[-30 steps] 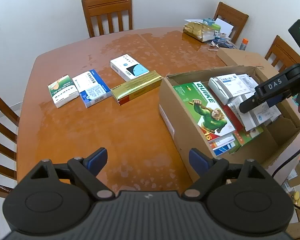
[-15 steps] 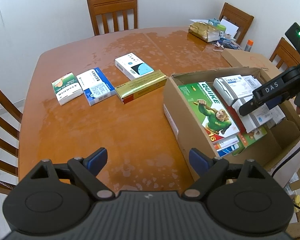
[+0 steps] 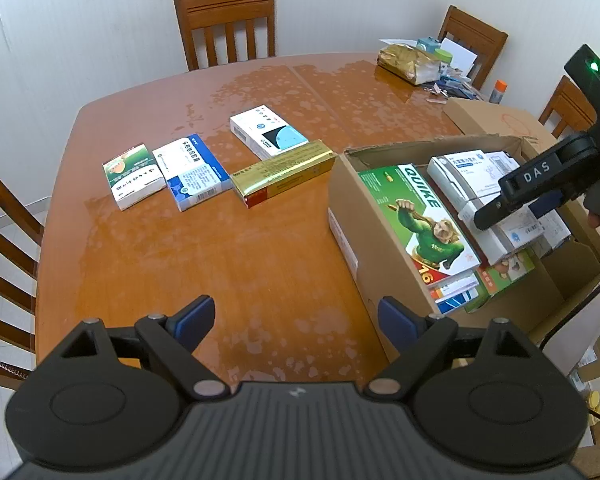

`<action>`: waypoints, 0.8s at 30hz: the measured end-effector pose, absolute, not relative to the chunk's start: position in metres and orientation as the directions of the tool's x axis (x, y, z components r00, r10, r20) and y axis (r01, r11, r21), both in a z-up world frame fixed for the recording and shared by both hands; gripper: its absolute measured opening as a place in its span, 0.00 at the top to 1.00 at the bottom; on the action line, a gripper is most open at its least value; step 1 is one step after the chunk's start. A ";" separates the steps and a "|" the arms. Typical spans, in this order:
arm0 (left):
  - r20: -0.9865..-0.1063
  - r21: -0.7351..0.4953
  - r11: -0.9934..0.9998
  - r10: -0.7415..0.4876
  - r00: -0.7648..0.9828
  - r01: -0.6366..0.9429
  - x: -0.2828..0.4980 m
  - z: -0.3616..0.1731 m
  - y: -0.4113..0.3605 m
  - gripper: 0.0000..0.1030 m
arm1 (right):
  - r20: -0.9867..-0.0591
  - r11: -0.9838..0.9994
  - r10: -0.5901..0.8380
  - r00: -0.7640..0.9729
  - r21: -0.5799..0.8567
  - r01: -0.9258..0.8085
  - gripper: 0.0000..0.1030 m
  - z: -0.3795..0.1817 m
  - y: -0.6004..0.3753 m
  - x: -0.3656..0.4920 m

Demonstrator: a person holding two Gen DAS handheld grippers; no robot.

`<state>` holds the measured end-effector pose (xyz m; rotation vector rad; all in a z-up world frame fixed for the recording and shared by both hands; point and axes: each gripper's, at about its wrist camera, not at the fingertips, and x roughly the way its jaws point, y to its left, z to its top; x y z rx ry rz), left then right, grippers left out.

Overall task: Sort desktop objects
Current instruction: 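Open the right gripper and release the white box, then withdraw the right gripper up out of the cardboard box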

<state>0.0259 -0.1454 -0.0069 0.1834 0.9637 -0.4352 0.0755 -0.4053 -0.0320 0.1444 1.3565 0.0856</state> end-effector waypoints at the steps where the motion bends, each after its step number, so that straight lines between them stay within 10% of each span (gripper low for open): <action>1: -0.825 -0.040 0.898 -0.277 0.493 0.438 0.026 -0.007 -0.146 0.14 | -0.966 0.988 0.146 0.214 0.154 0.023 0.11 -0.032 -0.406 0.075; 24: -0.815 -0.023 0.897 -0.273 0.512 0.441 0.021 -0.002 -0.139 0.14 | -0.925 0.931 0.353 0.139 0.362 0.049 0.10 -0.028 -0.404 0.042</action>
